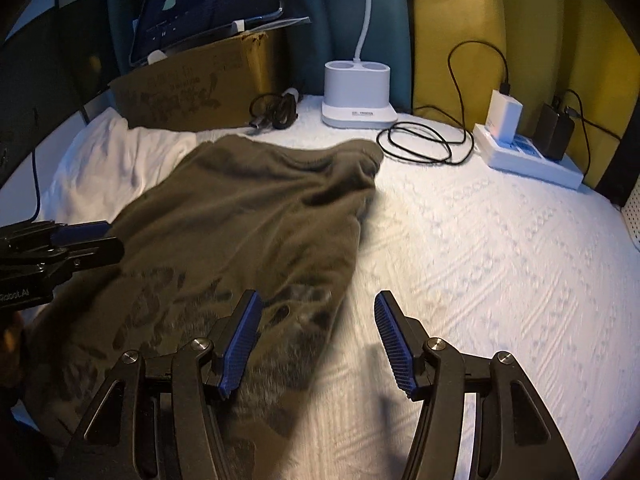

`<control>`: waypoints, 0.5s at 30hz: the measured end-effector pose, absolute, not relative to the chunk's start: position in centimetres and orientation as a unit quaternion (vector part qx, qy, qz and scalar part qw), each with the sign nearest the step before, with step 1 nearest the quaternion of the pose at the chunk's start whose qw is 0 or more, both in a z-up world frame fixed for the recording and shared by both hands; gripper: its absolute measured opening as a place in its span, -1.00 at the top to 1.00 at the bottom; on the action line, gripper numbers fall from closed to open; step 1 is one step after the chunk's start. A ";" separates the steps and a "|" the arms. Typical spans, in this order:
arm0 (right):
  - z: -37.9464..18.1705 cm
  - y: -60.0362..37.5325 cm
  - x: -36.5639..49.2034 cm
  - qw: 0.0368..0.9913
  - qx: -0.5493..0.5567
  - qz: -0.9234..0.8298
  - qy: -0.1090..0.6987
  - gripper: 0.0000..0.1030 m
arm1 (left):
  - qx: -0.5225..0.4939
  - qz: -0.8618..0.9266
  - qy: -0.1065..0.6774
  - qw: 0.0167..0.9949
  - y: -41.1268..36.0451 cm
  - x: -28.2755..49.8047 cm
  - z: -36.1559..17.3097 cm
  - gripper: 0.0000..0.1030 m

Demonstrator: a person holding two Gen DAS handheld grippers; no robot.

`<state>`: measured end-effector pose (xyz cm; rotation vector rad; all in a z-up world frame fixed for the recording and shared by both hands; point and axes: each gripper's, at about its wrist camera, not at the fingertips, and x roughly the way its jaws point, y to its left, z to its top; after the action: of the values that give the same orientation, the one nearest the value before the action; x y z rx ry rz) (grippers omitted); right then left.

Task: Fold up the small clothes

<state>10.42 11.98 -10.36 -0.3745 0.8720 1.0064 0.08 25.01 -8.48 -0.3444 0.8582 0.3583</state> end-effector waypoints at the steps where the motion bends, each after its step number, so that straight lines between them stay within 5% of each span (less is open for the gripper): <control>1: -10.5 11.7 10.3 0.771 -0.173 0.463 0.401 -0.18 | -0.162 0.176 0.413 0.879 24.9 -0.2 -8.6 0.21; 15: -9.1 7.9 8.5 0.786 -0.165 0.453 0.388 -0.19 | -0.144 0.183 0.387 0.892 21.1 -2.5 -6.2 0.21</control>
<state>8.48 7.90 -9.08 -0.3555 0.8361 0.9765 -2.49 21.13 -6.18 -0.2991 0.8023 0.3801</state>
